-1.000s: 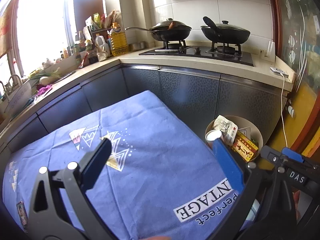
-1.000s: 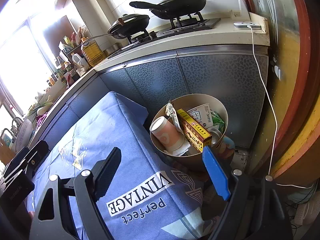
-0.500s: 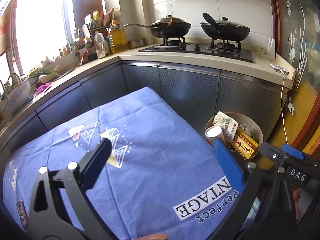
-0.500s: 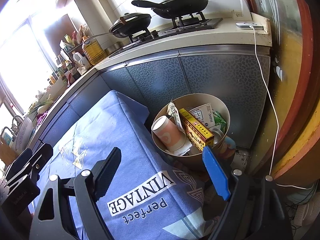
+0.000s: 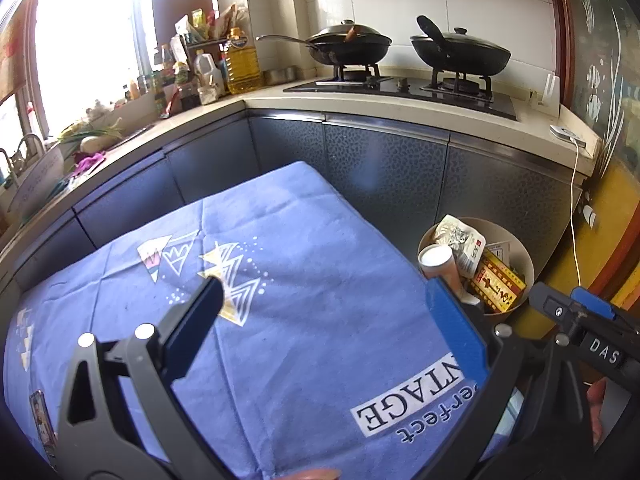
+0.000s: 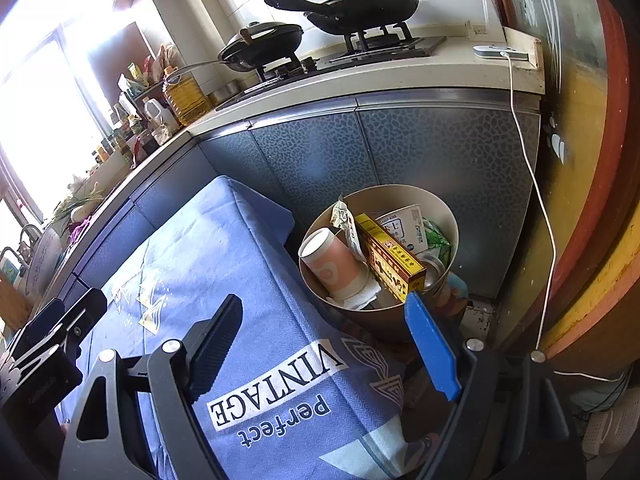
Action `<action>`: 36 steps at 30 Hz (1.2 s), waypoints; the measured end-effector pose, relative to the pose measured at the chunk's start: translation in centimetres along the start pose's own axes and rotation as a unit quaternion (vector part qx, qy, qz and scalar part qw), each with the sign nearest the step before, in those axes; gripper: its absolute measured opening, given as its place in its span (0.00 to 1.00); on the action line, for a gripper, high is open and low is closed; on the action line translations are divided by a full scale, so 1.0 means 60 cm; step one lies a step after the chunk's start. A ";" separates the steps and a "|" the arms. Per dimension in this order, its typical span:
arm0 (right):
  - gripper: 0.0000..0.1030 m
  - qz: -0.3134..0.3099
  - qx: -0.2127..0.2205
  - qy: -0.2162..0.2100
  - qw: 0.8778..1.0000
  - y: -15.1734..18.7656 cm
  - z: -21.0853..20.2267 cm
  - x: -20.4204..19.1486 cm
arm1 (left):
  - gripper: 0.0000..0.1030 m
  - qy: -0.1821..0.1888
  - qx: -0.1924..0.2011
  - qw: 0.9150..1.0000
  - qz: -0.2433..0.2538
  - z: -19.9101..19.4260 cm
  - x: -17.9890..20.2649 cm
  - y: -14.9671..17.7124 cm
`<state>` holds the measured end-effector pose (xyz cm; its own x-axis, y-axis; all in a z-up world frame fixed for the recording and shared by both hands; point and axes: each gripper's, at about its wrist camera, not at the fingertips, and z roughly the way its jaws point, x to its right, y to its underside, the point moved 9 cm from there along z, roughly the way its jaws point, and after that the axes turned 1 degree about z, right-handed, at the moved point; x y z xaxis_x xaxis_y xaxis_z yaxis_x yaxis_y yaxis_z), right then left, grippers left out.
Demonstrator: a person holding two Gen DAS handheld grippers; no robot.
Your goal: Collect trash
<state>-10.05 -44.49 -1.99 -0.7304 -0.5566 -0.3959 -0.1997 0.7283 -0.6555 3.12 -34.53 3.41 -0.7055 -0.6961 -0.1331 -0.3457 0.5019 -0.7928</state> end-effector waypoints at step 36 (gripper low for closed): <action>0.80 -0.026 -0.005 0.015 1.000 0.002 0.006 -0.009 | 0.94 -0.001 -0.019 1.000 0.010 0.018 0.010 0.031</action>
<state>-9.46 -44.23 -2.10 -0.7379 -0.5819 -0.3419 -0.2447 0.7027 -0.6681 2.70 -34.59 1.24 -0.7118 -0.6863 -0.1496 -0.3553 0.5354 -0.7662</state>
